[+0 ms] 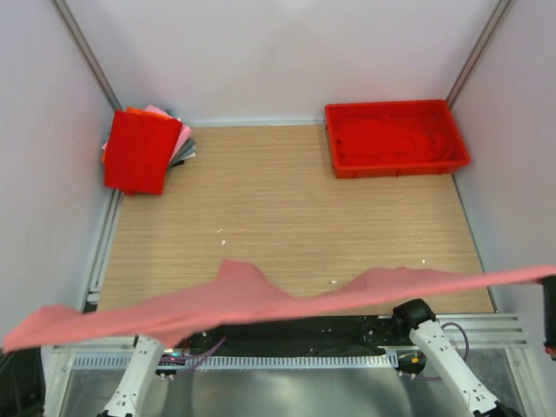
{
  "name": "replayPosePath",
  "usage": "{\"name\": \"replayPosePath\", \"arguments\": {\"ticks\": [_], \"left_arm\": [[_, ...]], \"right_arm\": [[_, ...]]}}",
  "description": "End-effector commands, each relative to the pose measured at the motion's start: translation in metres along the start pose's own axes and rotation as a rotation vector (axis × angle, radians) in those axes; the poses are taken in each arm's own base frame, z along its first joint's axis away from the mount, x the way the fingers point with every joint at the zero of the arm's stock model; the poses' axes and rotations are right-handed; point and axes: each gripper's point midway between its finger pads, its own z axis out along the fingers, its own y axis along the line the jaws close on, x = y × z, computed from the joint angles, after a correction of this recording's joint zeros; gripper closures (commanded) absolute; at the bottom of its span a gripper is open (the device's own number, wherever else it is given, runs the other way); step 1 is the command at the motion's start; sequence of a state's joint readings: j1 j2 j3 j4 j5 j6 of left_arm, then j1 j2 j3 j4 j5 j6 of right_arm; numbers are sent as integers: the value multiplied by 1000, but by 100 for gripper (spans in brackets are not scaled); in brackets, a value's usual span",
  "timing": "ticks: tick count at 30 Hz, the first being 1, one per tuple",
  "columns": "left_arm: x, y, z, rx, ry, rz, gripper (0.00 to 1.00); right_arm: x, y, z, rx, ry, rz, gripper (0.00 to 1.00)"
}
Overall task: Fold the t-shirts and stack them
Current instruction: Flatten the tshirt out
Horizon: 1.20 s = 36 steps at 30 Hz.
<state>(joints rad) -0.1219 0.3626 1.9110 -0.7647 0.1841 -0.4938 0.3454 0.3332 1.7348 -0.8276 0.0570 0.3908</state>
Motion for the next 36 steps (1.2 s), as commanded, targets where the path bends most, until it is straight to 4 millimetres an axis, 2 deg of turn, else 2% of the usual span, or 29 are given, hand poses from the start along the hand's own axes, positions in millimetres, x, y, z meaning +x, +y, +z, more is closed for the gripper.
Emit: {"name": "replayPosePath", "arguments": {"ticks": [1,2,4,5,6,7,8,9,10,11,12,14,15,16,17,18,19,20,21,22,23,24,25,26,28,29,32,33,36], "left_arm": [[-29,-5,3,28,-89,77,100],[-24,2,12,7,-70,84,100],[-12,24,26,-85,-35,75,100],[2,42,47,-145,15,63,100],[18,64,55,-237,72,41,100],[25,72,67,-263,115,32,100],[59,94,98,-314,230,21,100],[85,109,108,-357,327,9,100],[105,129,118,-427,381,17,100],[151,157,137,-507,516,26,100],[174,172,142,-552,582,41,100],[231,210,148,-668,733,95,100],[278,234,153,-716,853,114,100],[323,256,145,-766,969,125,100],[359,268,142,-771,1058,93,100],[389,288,132,-808,1143,53,92],[459,319,111,-871,1326,12,87],[488,319,93,-872,1452,-83,78],[512,330,81,-895,1535,-113,25],[532,336,74,-905,1594,-118,7],[538,336,80,-883,1567,-111,1],[538,332,84,-861,1536,-106,0],[527,324,79,-855,1498,-111,0],[526,318,84,-831,1459,-137,0],[517,317,89,-816,1400,-122,0],[507,313,89,-815,1391,-115,0],[496,306,85,-800,1377,-106,0],[501,306,74,-807,1392,-108,0],[509,305,75,-788,1345,-117,2]], "right_arm": [[-23,-20,14,119,-97,-38,99],[-9,-28,32,164,-33,-55,99],[8,-42,54,234,30,-72,99],[27,-58,76,311,91,-88,99],[39,-67,90,348,128,-99,99],[52,-76,102,390,163,-108,99],[61,-90,112,456,182,-125,99],[88,-104,136,512,254,-153,99],[108,-118,146,559,301,-179,99],[125,-133,156,620,341,-210,99],[160,-151,173,676,430,-248,99],[220,-180,185,735,569,-305,99],[268,-206,191,812,687,-354,99],[303,-226,184,857,774,-381,99],[326,-247,178,907,836,-391,99],[357,-265,171,951,914,-369,99],[403,-288,152,1000,1074,-367,96],[424,-301,143,1020,1154,-343,76],[439,-304,140,1013,1196,-329,44],[450,-306,139,1009,1208,-323,1],[451,-304,142,997,1194,-318,0],[451,-303,144,985,1176,-310,0],[448,-301,149,969,1148,-306,0],[440,-296,154,954,1125,-301,0],[430,-291,158,947,1115,-298,0],[425,-285,160,929,1112,-286,0],[420,-269,159,879,1104,-253,0],[421,-265,157,868,1102,-242,0],[439,-235,149,762,1129,-167,0]]}}
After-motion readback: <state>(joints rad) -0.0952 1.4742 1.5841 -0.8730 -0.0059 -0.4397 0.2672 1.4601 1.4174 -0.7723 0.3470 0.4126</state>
